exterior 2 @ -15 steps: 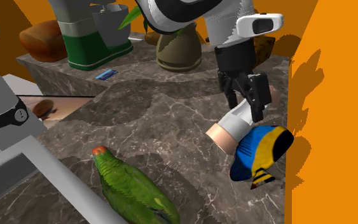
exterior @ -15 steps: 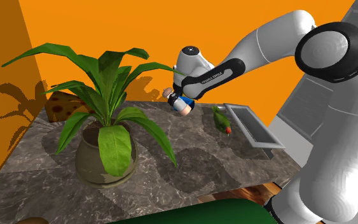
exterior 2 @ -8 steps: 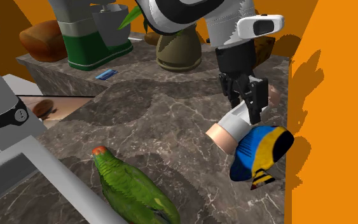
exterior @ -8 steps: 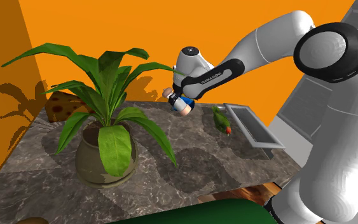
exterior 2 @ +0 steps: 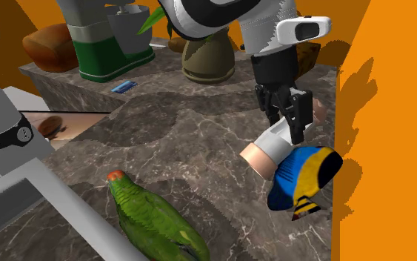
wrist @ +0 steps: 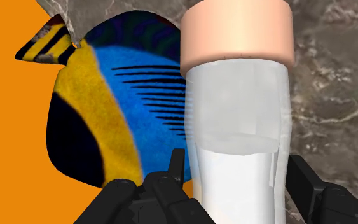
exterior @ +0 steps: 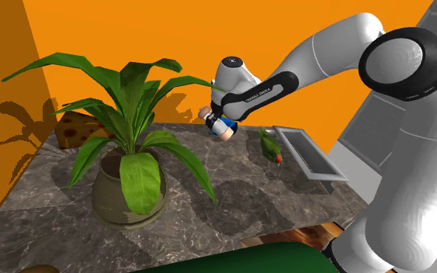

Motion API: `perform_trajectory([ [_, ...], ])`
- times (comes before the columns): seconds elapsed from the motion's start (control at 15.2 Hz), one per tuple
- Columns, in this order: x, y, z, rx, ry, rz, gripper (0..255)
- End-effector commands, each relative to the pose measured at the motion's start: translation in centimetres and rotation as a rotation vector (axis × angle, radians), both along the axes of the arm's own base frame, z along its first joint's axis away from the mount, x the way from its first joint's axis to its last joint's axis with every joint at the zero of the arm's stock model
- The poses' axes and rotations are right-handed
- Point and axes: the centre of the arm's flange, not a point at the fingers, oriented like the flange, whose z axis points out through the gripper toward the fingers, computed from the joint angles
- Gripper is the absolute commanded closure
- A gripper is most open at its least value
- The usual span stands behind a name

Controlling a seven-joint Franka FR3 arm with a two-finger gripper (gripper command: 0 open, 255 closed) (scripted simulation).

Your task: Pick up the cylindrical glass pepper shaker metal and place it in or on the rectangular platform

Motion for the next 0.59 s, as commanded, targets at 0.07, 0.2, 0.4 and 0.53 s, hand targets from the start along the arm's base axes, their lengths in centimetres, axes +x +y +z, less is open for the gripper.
perform_trajectory([
  [0.07, 0.0, 0.0, 0.4, 0.000, 0.001, -0.001, 255],
  [0.2, 0.0, 0.0, 1.5, 0.000, 0.001, -0.001, 255],
  [0.4, 0.0, 0.0, 3.1, 0.000, 0.001, -0.001, 255],
  [0.53, 0.0, 0.0, 4.1, 0.000, 0.001, -0.001, 255],
])
